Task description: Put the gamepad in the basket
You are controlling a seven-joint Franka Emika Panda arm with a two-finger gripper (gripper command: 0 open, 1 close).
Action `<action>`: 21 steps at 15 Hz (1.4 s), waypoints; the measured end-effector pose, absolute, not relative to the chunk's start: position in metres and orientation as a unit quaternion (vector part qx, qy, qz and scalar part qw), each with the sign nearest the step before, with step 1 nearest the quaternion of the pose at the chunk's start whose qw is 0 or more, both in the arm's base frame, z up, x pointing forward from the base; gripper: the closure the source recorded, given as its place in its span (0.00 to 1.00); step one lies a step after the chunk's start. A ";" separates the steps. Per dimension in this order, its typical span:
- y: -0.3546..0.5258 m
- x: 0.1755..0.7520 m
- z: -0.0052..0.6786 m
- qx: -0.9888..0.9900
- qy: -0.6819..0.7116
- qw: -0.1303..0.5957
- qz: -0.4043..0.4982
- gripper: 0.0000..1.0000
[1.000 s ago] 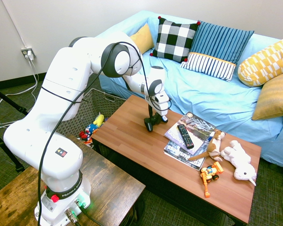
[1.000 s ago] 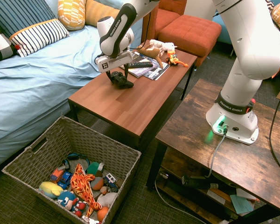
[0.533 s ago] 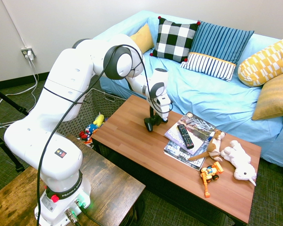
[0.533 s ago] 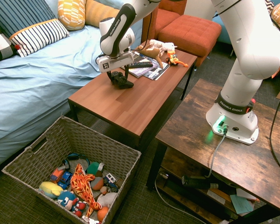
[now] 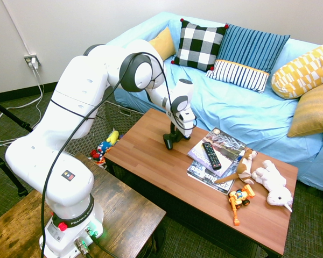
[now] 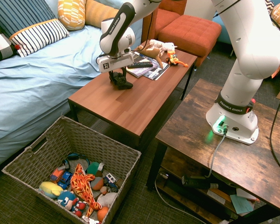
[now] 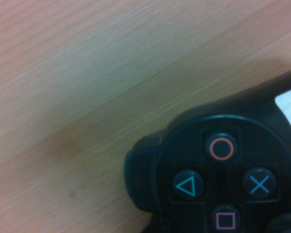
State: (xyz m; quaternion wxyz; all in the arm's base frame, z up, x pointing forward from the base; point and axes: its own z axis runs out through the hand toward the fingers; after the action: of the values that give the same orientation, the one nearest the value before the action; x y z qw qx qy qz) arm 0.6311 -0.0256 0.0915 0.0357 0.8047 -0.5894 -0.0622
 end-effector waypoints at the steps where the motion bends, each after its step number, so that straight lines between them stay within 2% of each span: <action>1: -0.026 0.630 0.093 0.807 -0.587 0.032 -0.061 1.00; 7: 0.009 0.622 0.160 0.831 -0.555 0.003 -0.031 1.00; 13: 0.151 0.590 0.227 0.877 -0.480 -0.004 0.019 1.00; 19: 0.284 0.554 0.217 0.910 -0.413 0.009 0.037 1.00; 21: 0.303 0.552 0.211 0.915 -0.402 0.012 0.036 1.00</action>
State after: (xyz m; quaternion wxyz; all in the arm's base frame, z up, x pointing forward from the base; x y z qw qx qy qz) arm 0.5522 0.3033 0.2111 0.0123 0.9149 -0.4018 0.0365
